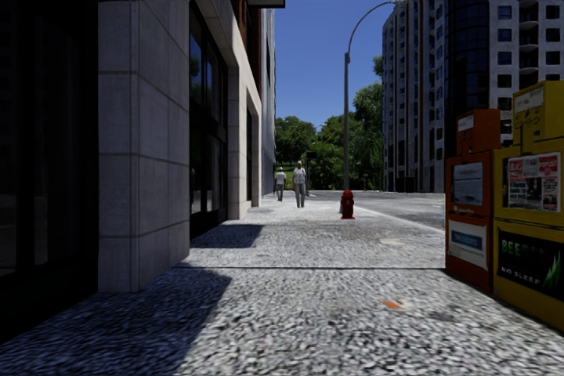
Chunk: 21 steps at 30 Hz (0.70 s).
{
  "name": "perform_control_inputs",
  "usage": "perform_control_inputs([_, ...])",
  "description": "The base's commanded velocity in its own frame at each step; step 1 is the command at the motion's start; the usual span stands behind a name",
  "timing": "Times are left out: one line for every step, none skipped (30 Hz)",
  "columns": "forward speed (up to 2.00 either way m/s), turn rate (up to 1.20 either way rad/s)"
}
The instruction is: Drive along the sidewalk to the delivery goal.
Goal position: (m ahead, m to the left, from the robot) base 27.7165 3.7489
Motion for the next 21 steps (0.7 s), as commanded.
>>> perform_control_inputs([2.0,0.0])
perform_control_inputs([2.0,0.0])
perform_control_inputs([2.0,0.0])
perform_control_inputs([2.0,0.0])
perform_control_inputs([2.0,0.0])
perform_control_inputs([2.0,0.0])
perform_control_inputs([2.0,0.0])
perform_control_inputs([2.0,0.0])
perform_control_inputs([2.0,0.0])
perform_control_inputs([2.0,0.0])
perform_control_inputs([2.0,0.0])
perform_control_inputs([2.0,0.0])
perform_control_inputs([2.0,0.0])
perform_control_inputs([2.0,0.0])
perform_control_inputs([2.0,0.0])
perform_control_inputs([2.0,0.0])
perform_control_inputs([2.0,0.0])
perform_control_inputs([2.0,0.0])
perform_control_inputs([2.0,0.0])
perform_control_inputs([2.0,0.0])
perform_control_inputs([2.0,0.0])
